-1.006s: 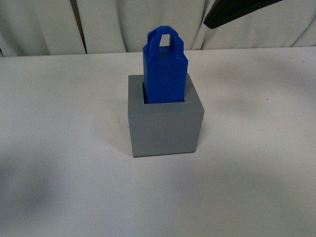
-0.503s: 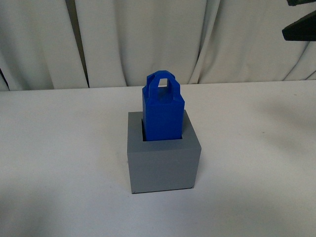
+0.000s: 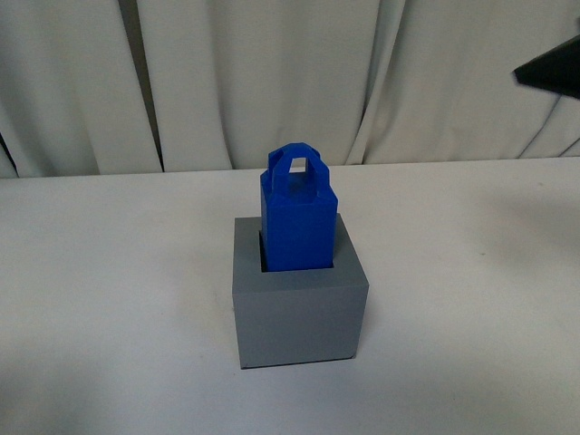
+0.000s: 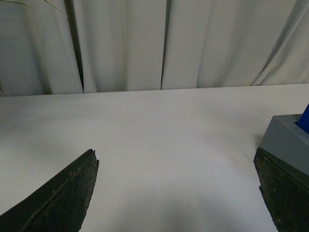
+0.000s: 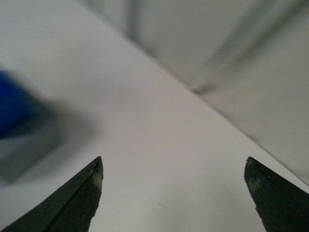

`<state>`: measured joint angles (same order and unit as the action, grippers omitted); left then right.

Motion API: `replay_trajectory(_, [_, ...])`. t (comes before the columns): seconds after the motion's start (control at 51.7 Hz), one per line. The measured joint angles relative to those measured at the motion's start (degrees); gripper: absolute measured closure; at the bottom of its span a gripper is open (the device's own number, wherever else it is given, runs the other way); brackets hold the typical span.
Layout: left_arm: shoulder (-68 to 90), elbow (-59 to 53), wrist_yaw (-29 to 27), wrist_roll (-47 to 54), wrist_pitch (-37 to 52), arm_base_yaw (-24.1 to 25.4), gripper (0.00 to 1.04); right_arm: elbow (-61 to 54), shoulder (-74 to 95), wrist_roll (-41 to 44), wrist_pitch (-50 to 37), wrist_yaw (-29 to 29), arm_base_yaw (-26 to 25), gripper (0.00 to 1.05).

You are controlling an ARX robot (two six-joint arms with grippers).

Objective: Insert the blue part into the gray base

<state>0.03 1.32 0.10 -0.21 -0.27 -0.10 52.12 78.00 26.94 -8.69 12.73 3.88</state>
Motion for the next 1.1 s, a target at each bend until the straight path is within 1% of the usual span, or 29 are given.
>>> replay_trajectory(0.019, [0.0, 0.0, -0.1, 0.0, 0.0, 0.0, 0.06, -4.9, -1.9, -6.4, -8.8, -6.6, 0.1, 0.34])
replay_trajectory(0.039, [0.0, 0.0, -0.2, 0.0, 0.0, 0.0, 0.06, -7.5, -2.9, -8.9, -13.0, -10.0, 0.1, 0.38])
replay_trajectory(0.058, [0.0, 0.0, -0.1, 0.0, 0.0, 0.0, 0.06, -9.8, -4.0, -12.6, -16.8, -12.5, 0.1, 0.41])
replay_trajectory(0.077, [0.0, 0.0, -0.1, 0.0, 0.0, 0.0, 0.06, -12.0, -4.9, -14.6, -20.0, -14.4, 0.0, 0.45])
replay_trajectory(0.097, [0.0, 0.0, -0.2, 0.0, 0.0, 0.0, 0.06, -13.8, -5.9, -16.7, -22.6, -15.4, -0.2, 0.48])
replay_trajectory(0.116, [0.0, 0.0, -0.3, 0.0, 0.0, 0.0, 0.06, -15.5, -6.8, -18.8, -24.8, -15.8, -0.4, 0.52])
replay_trajectory(0.135, [0.0, 0.0, -0.2, 0.0, 0.0, 0.0, 0.06, -16.2, -7.2, -19.5, -25.6, -16.0, -0.5, 0.54])
replay_trajectory(0.174, [0.0, 0.0, -0.2, 0.0, 0.0, 0.0, 0.06, -19.0, -8.8, -21.7, -28.2, -16.0, -0.7, 0.61])
replay_trajectory(0.232, [0.0, 0.0, -0.2, 0.0, 0.0, 0.0, 0.06, -21.6, -10.2, -23.2, -29.5, -15.9, -0.9, 0.68])
replay_trajectory(0.271, [0.0, 0.0, -0.1, 0.0, 0.0, 0.0, 0.06, -25.2, -12.0, -24.5, -30.6, -13.5, -2.2, 0.79])
replay_trajectory(0.348, [0.0, 0.0, -0.1, 0.0, 0.0, 0.0, 0.06, -28.4, -13.7, -25.3, -31.4, -13.1, -3.2, 0.89])
replay_trajectory(0.426, [0.0, 0.0, -0.2, 0.0, 0.0, 0.0, 0.06, -32.3, -16.4, -25.7, -32.3, -13.0, -3.7, 1.04])
replay_trajectory(0.465, [0.0, 0.0, -0.1, 0.0, 0.0, 0.0, 0.06, -34.1, -18.0, -25.9, -32.6, -13.0, -3.7, 1.02])
replay_trajectory(0.6, [0.0, 0.0, -0.1, 0.0, 0.0, 0.0, 0.06, -39.4, -23.2, -26.1, -32.8, -12.9, -3.8, 1.02])
replay_trajectory(0.774, [0.0, 0.0, -0.1, 0.0, 0.0, 0.0, 0.06, -42.8, -27.8, -26.2, -31.7, -12.9, -3.8, 1.02])
replay_trajectory(1.103, [0.0, 0.0, -0.1, 0.0, 0.0, 0.0, 0.06, -47.9, -38.7, -26.2, -25.8, -12.8, -3.8, 1.02])
